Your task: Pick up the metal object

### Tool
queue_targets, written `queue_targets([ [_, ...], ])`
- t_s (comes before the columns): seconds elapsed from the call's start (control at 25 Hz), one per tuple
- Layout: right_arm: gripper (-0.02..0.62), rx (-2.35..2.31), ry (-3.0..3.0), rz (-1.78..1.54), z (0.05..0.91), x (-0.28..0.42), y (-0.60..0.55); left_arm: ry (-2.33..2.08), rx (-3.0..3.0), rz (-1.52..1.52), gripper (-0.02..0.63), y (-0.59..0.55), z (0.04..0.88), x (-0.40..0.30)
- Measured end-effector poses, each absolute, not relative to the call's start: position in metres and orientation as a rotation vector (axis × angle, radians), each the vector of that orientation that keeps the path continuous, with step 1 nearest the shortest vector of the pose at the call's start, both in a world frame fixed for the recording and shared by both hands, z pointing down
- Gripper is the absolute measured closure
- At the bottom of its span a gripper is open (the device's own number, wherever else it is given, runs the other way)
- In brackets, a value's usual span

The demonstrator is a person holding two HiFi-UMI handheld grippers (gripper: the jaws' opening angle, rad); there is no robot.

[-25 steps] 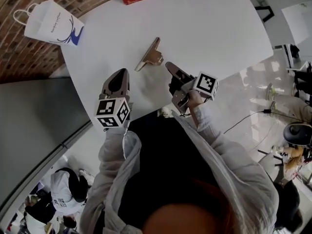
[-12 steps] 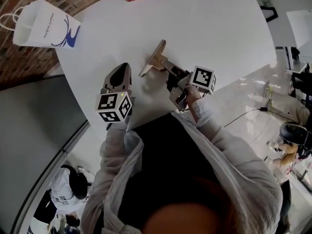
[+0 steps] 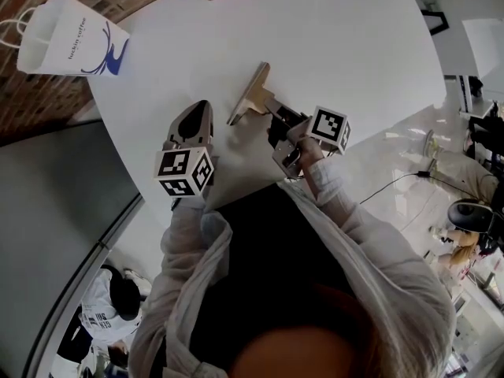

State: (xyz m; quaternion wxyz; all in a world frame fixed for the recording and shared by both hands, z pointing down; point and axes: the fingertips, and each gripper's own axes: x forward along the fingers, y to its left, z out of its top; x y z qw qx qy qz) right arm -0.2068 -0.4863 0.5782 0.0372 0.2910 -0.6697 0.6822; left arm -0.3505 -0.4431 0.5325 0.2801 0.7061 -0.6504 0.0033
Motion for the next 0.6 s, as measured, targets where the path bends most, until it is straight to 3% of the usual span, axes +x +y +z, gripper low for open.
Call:
queue_targets([
  [0.6,0.578,0.913,-2.297,2.03,0.536,-0.175,-0.48,-1.723,1.984,-0.006,0.584,-0.425,0.506,-0.325],
])
